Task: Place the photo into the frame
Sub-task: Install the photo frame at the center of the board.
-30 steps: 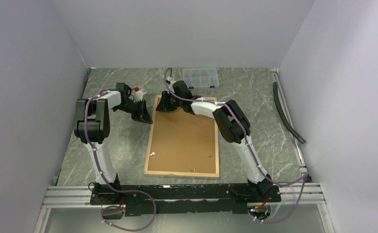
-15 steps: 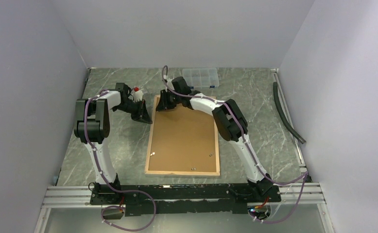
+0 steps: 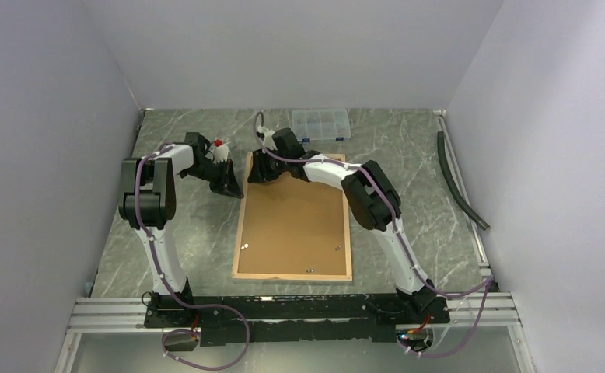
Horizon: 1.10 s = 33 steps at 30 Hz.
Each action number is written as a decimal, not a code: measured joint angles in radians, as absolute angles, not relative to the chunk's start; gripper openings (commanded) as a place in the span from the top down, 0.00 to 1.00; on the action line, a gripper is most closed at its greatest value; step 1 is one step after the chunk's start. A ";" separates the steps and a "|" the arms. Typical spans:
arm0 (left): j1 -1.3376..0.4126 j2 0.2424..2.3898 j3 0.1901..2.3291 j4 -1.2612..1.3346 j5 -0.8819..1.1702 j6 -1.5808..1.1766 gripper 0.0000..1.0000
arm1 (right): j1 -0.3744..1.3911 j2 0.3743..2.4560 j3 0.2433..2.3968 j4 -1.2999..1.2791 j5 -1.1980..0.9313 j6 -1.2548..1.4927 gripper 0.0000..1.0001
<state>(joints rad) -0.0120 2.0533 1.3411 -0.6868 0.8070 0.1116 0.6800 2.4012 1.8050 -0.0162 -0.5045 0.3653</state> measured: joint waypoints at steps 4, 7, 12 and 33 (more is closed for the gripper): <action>-0.012 2.054 1.344 -0.693 0.807 0.114 0.94 | 0.705 2.293 1.648 0.016 -0.442 0.365 0.61; -0.012 2.054 1.345 -0.693 0.807 0.115 0.94 | 0.722 2.190 1.500 0.031 -0.427 0.371 0.65; -0.011 2.054 1.345 -0.693 0.811 0.115 0.94 | 0.773 2.058 1.293 0.080 -0.422 0.362 0.72; -0.011 2.054 1.343 -0.691 0.815 0.115 0.92 | 0.907 2.088 1.276 0.159 -0.386 0.323 0.93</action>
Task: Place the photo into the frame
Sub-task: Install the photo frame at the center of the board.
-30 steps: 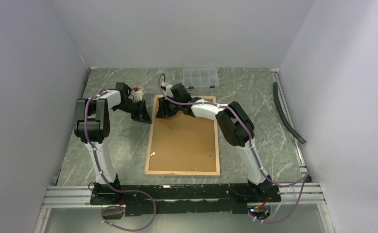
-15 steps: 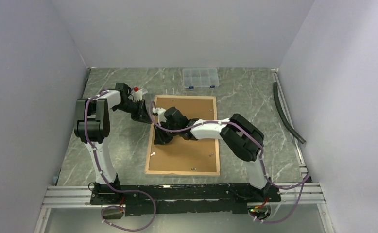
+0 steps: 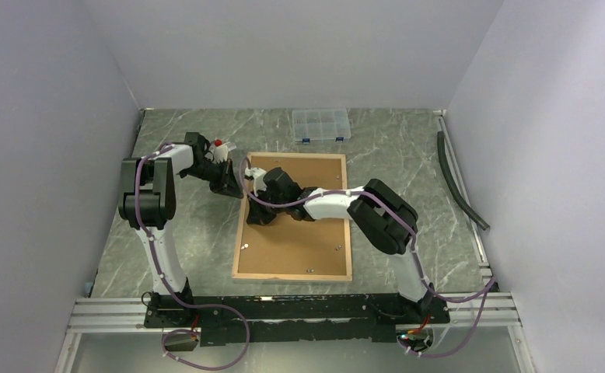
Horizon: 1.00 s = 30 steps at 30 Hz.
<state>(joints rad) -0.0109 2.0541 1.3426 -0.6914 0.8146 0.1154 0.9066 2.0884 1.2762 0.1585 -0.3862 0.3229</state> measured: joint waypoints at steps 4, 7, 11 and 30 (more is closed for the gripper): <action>-0.010 2.054 1.343 -0.692 0.815 0.119 0.82 | 0.906 2.089 1.258 0.193 -0.385 0.325 0.96; -0.012 2.053 1.341 -0.694 0.812 0.135 0.70 | 0.907 2.089 1.254 0.197 -0.377 0.325 0.96; -0.023 2.044 1.314 -0.707 0.808 0.154 0.70 | 0.908 2.078 1.237 0.217 -0.356 0.324 0.92; -0.014 2.028 1.290 -0.709 0.823 0.162 0.88 | 0.805 1.948 1.110 0.181 -0.264 0.329 0.62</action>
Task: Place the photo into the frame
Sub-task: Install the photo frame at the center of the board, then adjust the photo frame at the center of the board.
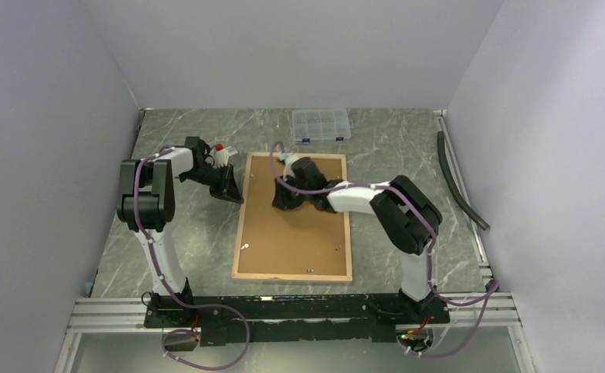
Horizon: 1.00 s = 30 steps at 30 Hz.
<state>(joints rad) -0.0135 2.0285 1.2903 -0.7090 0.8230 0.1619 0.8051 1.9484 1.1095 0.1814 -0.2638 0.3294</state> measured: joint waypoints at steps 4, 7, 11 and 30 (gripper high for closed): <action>-0.013 2.024 1.285 -0.703 0.823 0.164 0.86 | 0.670 1.943 1.122 0.162 -0.179 0.410 0.39; -0.014 2.016 1.285 -0.707 0.816 0.183 0.81 | 0.571 1.892 1.092 0.136 -0.101 0.478 0.23; -0.024 2.000 1.285 -0.722 0.787 0.251 0.77 | 0.473 1.785 1.059 0.053 0.034 0.529 0.14; -0.102 1.835 1.126 -0.725 0.575 0.565 0.74 | 0.360 1.853 1.090 -0.034 0.043 0.624 0.12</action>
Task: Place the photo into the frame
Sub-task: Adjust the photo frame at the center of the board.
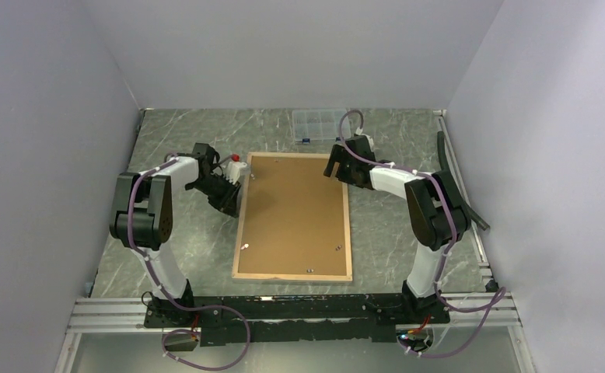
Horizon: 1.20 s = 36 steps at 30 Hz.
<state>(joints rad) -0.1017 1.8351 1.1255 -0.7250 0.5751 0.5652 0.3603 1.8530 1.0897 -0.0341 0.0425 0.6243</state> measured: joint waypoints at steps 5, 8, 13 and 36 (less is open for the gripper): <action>-0.118 1.832 1.119 -0.714 0.567 0.565 0.74 | 0.356 1.861 1.097 -0.036 -0.007 0.629 0.15; -0.133 1.829 1.119 -0.710 0.549 0.564 0.75 | 0.354 1.879 1.112 -0.031 -0.034 0.631 0.17; -0.155 1.820 1.115 -0.707 0.525 0.565 0.75 | 0.353 1.892 1.123 -0.027 -0.036 0.624 0.20; -0.230 1.790 1.059 -1.094 0.540 0.722 0.65 | 0.528 2.142 1.478 -0.041 -0.102 0.559 0.06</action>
<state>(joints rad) -0.2302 1.7905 1.0588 -1.0939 0.5404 0.7223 0.5282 2.1418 1.4776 -0.0406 -0.1024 0.5594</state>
